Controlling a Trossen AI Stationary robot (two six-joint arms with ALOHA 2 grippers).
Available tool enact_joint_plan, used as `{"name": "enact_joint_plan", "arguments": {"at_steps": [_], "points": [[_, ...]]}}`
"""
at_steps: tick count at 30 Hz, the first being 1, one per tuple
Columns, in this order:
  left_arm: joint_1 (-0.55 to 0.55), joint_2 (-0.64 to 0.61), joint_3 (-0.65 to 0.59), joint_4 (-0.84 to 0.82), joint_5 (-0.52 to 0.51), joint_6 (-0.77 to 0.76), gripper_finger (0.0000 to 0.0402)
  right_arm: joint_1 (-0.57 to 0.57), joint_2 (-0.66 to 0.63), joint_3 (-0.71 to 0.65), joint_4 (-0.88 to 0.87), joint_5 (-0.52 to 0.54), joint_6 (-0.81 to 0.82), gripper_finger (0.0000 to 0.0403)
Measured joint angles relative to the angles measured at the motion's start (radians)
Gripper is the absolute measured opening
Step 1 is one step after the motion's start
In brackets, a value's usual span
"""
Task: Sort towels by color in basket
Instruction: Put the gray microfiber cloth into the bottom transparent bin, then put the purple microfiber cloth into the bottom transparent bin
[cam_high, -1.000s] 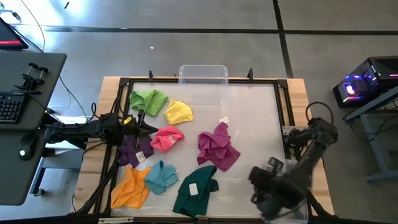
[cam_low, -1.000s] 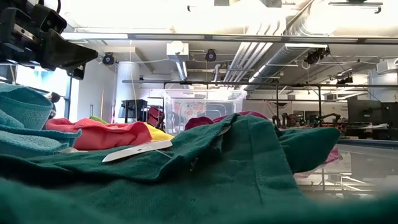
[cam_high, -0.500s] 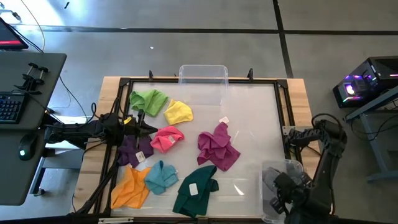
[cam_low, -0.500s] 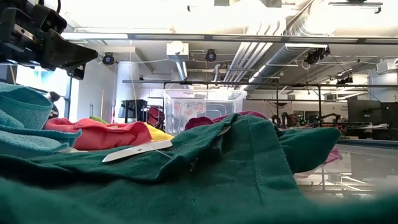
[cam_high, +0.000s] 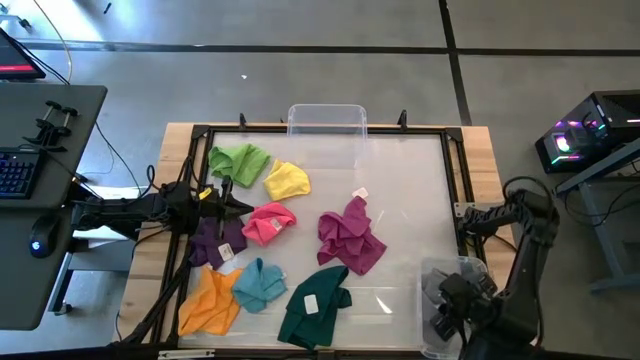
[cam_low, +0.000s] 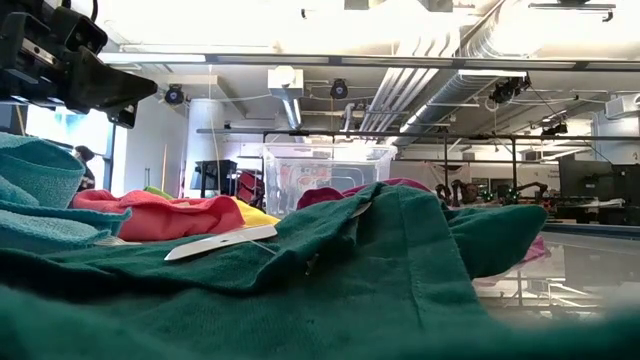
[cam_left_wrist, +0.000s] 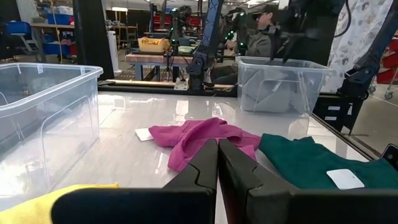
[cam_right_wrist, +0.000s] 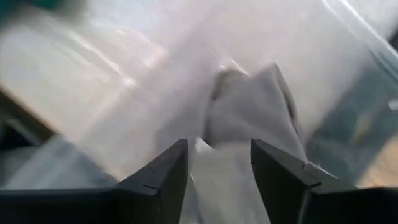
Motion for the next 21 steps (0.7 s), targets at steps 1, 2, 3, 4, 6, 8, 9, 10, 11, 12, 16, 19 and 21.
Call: {"name": "enact_joint_plan", "arguments": {"at_steps": [1, 2, 3, 4, 6, 8, 9, 10, 11, 12, 16, 19, 21], "points": [[0.000, 0.000, 0.000, 0.000, 0.000, 0.000, 0.0000, -0.006, -0.003, 0.015, 0.001, 0.028, -0.026, 0.0179], [0.000, 0.000, 0.000, 0.000, 0.000, 0.000, 0.0000, -0.014, -0.007, 0.032, 0.000, 0.063, -0.056, 0.0182], [0.000, 0.000, 0.000, 0.000, 0.000, 0.000, 0.0000, -0.025, -0.011, 0.047, 0.001, 0.114, -0.093, 0.0184], [0.000, 0.000, 0.000, 0.000, 0.000, 0.000, 0.0000, -0.039, -0.015, 0.059, 0.001, 0.170, -0.134, 0.0184], [0.000, 0.000, 0.000, 0.000, 0.000, 0.000, 0.0000, -0.073, -0.019, 0.074, 0.001, 0.292, -0.233, 0.0185], [0.000, 0.000, 0.000, 0.000, 0.000, 0.000, 0.0000, -0.123, -0.019, 0.075, 0.002, 0.380, -0.338, 0.0185], [0.000, 0.000, 0.000, 0.000, 0.000, 0.000, 0.0000, -0.154, -0.019, 0.075, 0.006, 0.392, -0.397, 0.0185], [0.000, 0.000, 0.000, 0.000, 0.000, 0.000, 0.0000, -0.189, -0.019, 0.075, 0.009, 0.382, -0.466, 0.0185], [0.000, 0.000, 0.000, 0.000, 0.000, 0.000, 0.0000, -0.227, -0.019, 0.075, 0.013, 0.356, -0.551, 0.0183], [0.000, 0.000, 0.000, 0.000, 0.000, 0.000, 0.0000, -0.269, -0.019, 0.074, 0.024, 0.330, -0.635, 0.0181], [0.000, 0.000, 0.000, 0.000, 0.000, 0.000, 0.0000, -0.461, -0.017, 0.073, 0.136, 0.324, -1.026, 0.0166], [0.000, 0.000, 0.000, 0.000, 0.000, 0.000, 0.0000, -0.600, -0.016, 0.073, 0.310, 0.305, -1.341, 0.0158], [0.000, 0.000, 0.000, 0.000, 0.000, 0.000, 0.0000, -0.681, -0.014, 0.073, 0.416, 0.270, -1.485, 0.0157]]}}
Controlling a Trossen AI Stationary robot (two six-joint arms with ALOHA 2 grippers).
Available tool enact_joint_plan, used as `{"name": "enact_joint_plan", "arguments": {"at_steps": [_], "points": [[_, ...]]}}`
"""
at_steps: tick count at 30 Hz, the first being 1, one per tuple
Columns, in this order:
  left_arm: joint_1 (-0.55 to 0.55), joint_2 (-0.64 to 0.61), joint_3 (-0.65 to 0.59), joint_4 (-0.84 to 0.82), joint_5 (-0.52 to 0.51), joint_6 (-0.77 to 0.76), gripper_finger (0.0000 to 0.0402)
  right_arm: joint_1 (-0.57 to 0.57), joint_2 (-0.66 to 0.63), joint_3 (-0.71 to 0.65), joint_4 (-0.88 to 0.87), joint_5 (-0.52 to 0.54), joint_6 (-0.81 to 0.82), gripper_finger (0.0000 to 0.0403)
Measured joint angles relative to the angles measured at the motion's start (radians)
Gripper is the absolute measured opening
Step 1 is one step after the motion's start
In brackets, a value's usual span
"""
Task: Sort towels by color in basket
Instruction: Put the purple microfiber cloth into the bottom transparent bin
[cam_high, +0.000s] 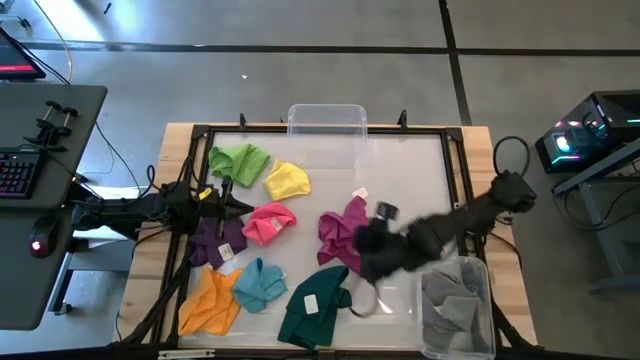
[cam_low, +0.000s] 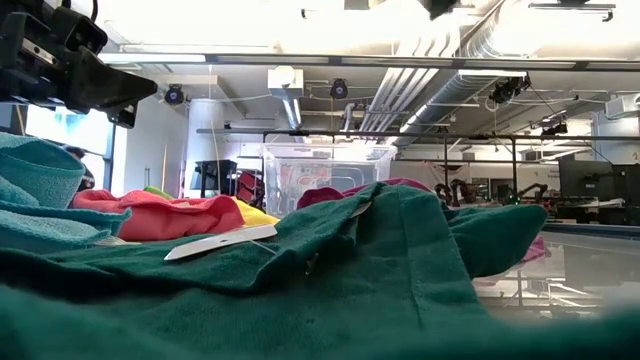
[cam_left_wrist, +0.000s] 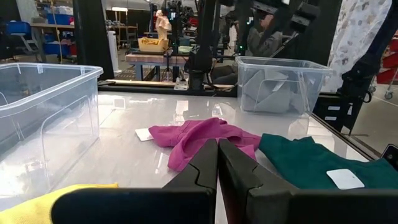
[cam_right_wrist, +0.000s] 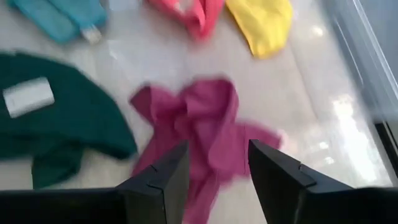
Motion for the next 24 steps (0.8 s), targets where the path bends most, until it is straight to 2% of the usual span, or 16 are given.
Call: {"name": "enact_joint_plan", "arguments": {"at_steps": [4, 9, 14, 17, 20, 24], "points": [[0.000, 0.000, 0.000, 0.001, 0.000, 0.000, 0.0000, -0.128, 0.010, -0.027, 0.122, -0.107, -0.164, 0.0161], [0.000, 0.000, 0.000, 0.000, 0.000, 0.000, 0.0000, -0.223, 0.011, -0.204, 0.268, -0.236, -0.192, 0.0192], [0.000, 0.000, 0.000, 0.000, 0.000, 0.000, 0.0000, -0.248, 0.013, -0.475, 0.642, -0.223, -0.190, 0.0216], [0.000, 0.000, 0.000, 0.000, 0.000, 0.000, 0.0000, -0.257, 0.013, -0.605, 0.866, -0.176, -0.178, 0.0217], [0.000, 0.000, 0.000, 0.000, 0.000, 0.000, 0.0000, -0.267, 0.013, -0.694, 0.990, -0.140, -0.141, 0.0217], [0.000, 0.000, 0.000, 0.000, 0.000, 0.000, 0.0000, -0.281, 0.013, -0.781, 1.109, -0.176, -0.137, 0.0217]]}}
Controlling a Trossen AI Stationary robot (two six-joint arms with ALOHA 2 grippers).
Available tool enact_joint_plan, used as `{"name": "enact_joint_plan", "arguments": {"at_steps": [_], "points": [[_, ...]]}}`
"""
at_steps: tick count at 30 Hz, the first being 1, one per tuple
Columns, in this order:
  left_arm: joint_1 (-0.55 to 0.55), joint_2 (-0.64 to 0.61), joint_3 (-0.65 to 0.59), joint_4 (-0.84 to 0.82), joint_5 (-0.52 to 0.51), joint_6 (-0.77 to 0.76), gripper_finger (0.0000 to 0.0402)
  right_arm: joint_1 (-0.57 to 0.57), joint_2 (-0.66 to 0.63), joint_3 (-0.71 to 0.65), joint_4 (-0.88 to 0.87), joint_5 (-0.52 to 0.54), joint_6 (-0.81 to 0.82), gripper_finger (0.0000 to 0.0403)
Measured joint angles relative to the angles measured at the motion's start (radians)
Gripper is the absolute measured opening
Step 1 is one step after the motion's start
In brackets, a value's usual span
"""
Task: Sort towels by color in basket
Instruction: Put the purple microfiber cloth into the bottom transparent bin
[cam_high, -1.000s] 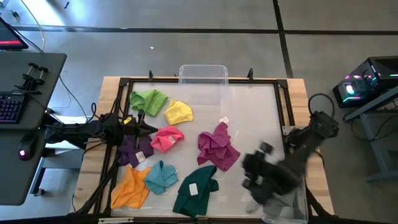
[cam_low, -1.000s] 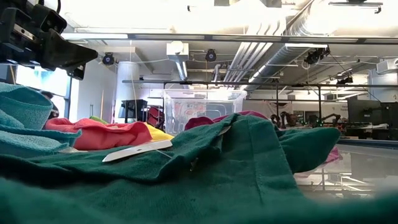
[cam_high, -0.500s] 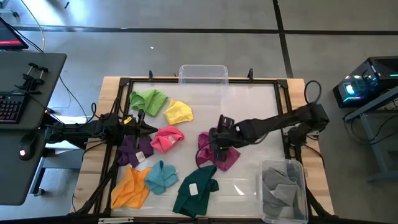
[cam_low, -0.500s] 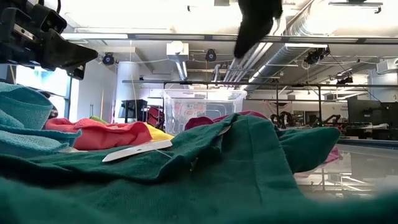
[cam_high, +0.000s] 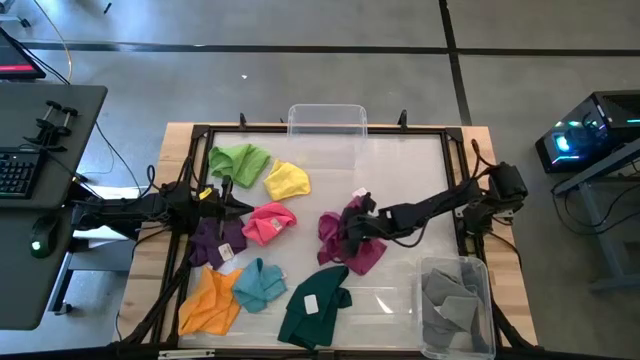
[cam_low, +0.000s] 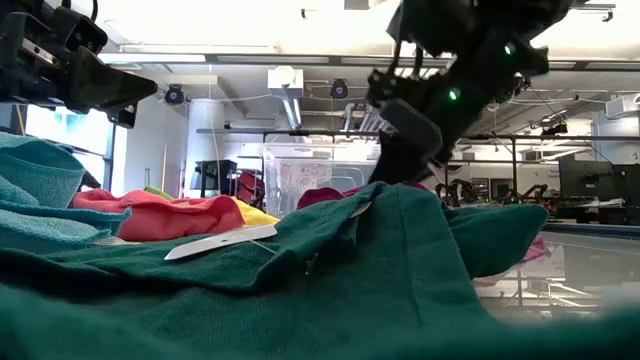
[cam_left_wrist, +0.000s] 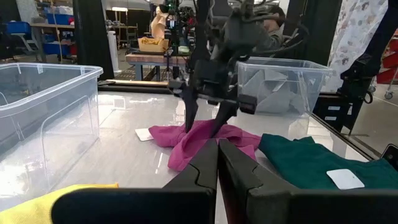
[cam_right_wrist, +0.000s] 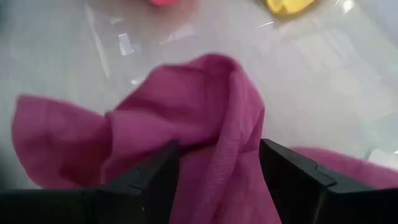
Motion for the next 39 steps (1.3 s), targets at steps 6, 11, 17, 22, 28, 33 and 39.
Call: {"name": "enact_joint_plan", "arguments": {"at_steps": [6, 11, 17, 22, 28, 33, 39], "points": [[0.000, 0.000, 0.000, 0.000, 0.000, 0.000, 0.0000, -0.004, -0.001, -0.082, 0.038, -0.067, 0.000, 0.0217], [0.000, 0.000, 0.000, 0.000, 0.000, 0.000, 0.0000, 0.004, 0.002, -0.166, 0.128, -0.067, 0.003, 0.0208], [0.000, 0.005, 0.000, 0.031, -0.021, -0.075, 0.0000, 0.024, 0.068, -0.238, 0.303, 0.071, 0.066, 0.0127], [-0.003, 0.010, 0.000, 0.047, -0.020, -0.115, 0.0000, 0.065, 0.118, -0.275, 0.566, 0.212, 0.041, 0.0037], [-0.017, 0.011, 0.000, 0.061, -0.002, -0.130, 0.0000, 0.136, 0.019, -0.203, 0.647, 0.364, -0.113, 0.0029], [-0.018, 0.012, 0.000, 0.061, -0.002, -0.140, 0.0000, 0.252, -0.167, -0.077, 0.461, 0.460, -0.323, 0.0037], [-0.018, 0.011, 0.000, 0.067, -0.003, -0.140, 0.0000, 0.432, -0.375, 0.219, -0.216, 0.572, -0.237, 0.0020]]}}
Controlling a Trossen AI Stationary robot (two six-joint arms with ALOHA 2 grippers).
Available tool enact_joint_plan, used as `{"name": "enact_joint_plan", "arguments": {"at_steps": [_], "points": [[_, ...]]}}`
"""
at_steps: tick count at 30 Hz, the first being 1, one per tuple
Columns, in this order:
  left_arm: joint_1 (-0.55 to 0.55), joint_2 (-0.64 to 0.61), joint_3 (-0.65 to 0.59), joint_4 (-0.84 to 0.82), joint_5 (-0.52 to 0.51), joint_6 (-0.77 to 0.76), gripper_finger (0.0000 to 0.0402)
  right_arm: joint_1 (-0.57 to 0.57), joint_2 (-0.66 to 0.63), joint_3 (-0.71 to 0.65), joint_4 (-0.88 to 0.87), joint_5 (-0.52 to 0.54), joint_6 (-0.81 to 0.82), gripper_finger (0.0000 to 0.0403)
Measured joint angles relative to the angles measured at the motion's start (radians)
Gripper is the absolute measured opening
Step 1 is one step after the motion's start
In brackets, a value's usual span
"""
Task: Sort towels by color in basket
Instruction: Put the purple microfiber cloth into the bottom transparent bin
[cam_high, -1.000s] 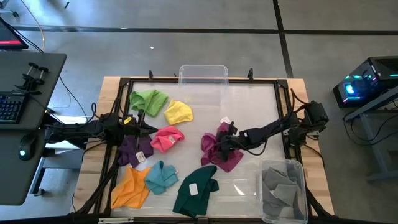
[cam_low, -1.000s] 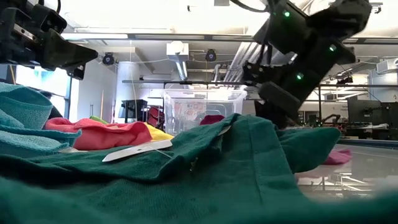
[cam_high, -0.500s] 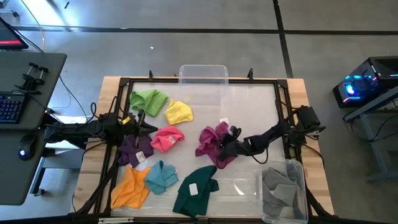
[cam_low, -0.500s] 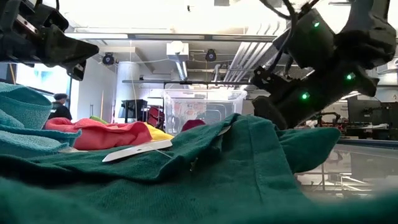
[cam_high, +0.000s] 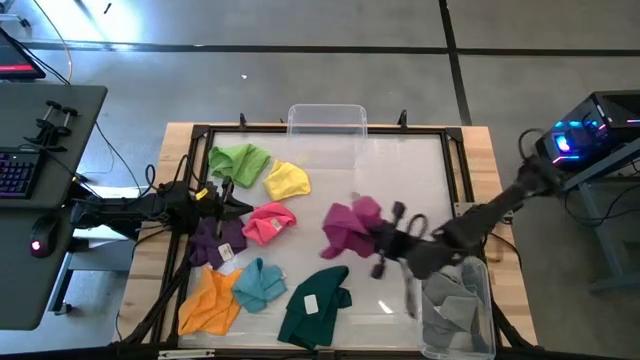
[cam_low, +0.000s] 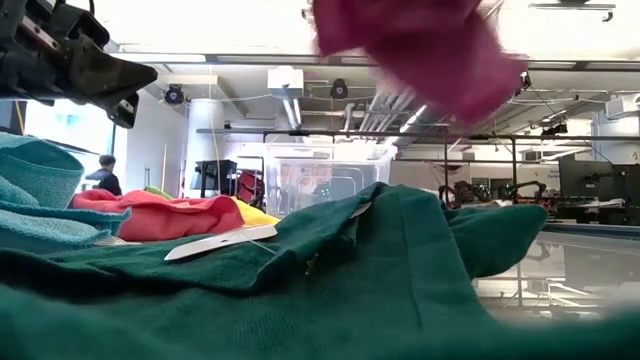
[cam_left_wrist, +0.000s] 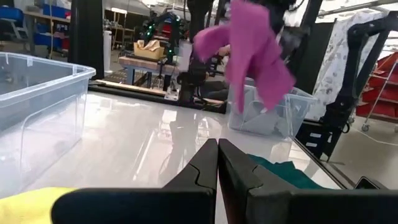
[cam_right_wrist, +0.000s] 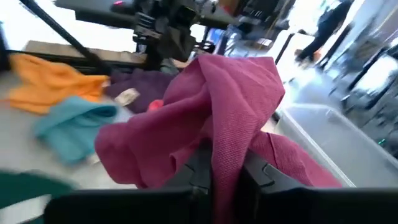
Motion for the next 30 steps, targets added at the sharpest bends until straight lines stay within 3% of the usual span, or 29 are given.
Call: {"name": "enact_joint_plan", "arguments": {"at_steps": [4, 8, 11, 15, 21, 25, 30], "points": [[0.000, 0.000, 0.000, 0.000, 0.000, -0.008, 0.0000, 0.096, -0.054, 0.248, -0.519, -0.066, 0.393, 0.0028], [0.000, 0.000, 0.000, 0.001, 0.000, -0.008, 0.0000, 0.177, -0.041, 0.422, -0.917, -0.307, 0.828, 0.0027], [0.000, 0.000, 0.000, 0.001, 0.000, -0.009, 0.0000, 0.252, -0.033, 0.467, -1.077, -0.502, 1.144, 0.0026], [0.000, 0.000, 0.000, 0.002, 0.000, -0.008, 0.0000, 0.344, -0.018, 0.441, -1.217, -0.616, 1.500, 0.0026], [0.000, 0.000, 0.000, 0.001, 0.000, -0.008, 0.0000, 0.395, 0.002, 0.306, -1.203, -0.717, 1.728, 0.0026], [0.000, 0.000, 0.000, 0.002, 0.000, -0.008, 0.0000, 0.373, 0.017, 0.201, -1.099, -0.771, 1.747, 0.0030], [0.000, 0.000, 0.000, 0.036, -0.001, -0.008, 0.0000, 0.337, 0.025, 0.061, -0.927, -0.850, 1.696, 0.0065]]}}
